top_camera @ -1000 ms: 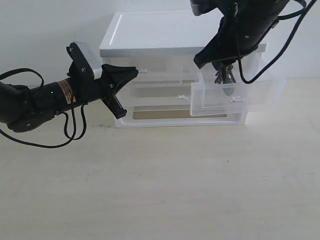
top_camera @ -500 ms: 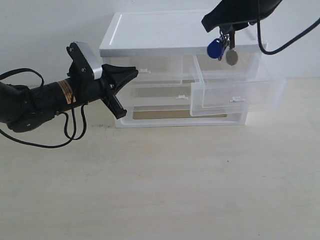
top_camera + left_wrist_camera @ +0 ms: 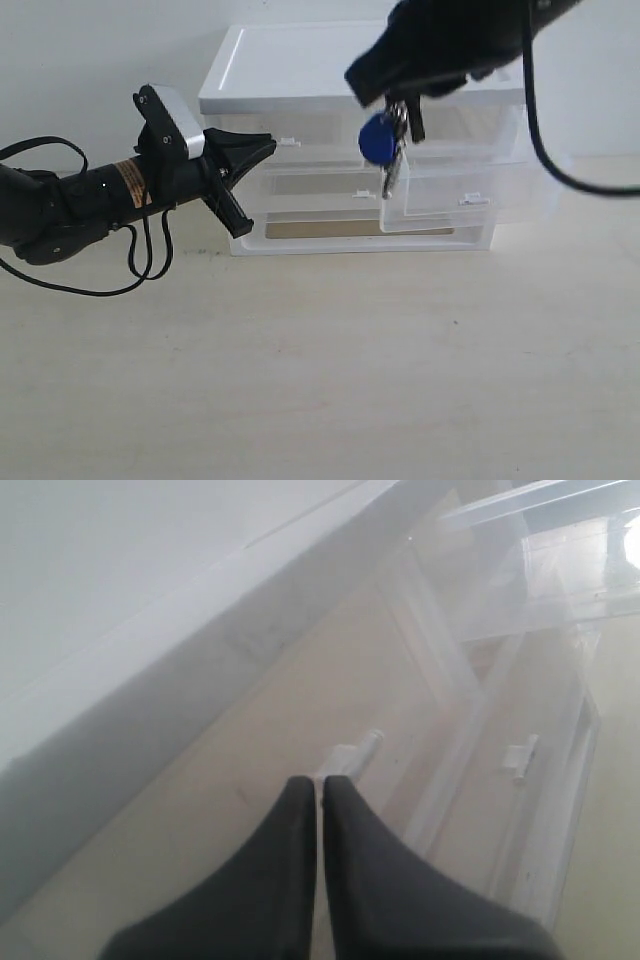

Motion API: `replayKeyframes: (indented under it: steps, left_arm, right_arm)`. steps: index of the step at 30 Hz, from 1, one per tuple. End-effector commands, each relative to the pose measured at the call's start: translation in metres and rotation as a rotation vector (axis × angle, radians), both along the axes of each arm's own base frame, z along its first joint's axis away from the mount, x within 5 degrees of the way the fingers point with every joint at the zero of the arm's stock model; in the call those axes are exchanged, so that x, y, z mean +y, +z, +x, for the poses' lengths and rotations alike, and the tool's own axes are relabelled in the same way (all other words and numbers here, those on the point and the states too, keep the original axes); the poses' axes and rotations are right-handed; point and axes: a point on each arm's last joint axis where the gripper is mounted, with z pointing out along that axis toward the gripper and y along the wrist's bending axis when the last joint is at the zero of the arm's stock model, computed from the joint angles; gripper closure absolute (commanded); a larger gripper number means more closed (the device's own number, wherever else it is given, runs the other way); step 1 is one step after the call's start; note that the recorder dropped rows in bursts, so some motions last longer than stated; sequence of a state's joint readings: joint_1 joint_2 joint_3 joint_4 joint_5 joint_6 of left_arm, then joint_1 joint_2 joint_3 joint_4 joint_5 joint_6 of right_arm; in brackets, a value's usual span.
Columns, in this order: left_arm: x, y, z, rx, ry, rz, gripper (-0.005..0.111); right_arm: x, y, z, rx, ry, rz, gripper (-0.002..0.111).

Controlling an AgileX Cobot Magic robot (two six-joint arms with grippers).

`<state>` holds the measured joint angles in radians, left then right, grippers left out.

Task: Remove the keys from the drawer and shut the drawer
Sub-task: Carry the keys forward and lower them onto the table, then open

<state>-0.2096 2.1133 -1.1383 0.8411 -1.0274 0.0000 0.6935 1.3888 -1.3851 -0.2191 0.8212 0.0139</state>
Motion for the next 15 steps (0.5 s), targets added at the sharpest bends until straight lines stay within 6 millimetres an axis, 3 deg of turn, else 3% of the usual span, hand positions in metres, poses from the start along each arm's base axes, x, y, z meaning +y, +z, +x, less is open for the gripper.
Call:
replayKeyframes:
  steps: [1, 7, 15]
  left_arm:
    - [0.005, -0.002, 0.011, 0.053, 0.107, -0.012, 0.102]
    - [0.005, -0.002, 0.011, 0.053, 0.107, -0.012, 0.102]
    - [0.006, -0.003, 0.011, 0.056, 0.109, -0.009, 0.102]
  right_arm:
    - [0.004, -0.032, -0.015, 0.07, 0.023, -0.045, 0.108]
    - [0.013, -0.082, -0.016, 0.175, 0.038, -0.017, 0.108]
    - [0.028, -0.134, -0.001, 0.304, 0.033, -0.127, 0.108]
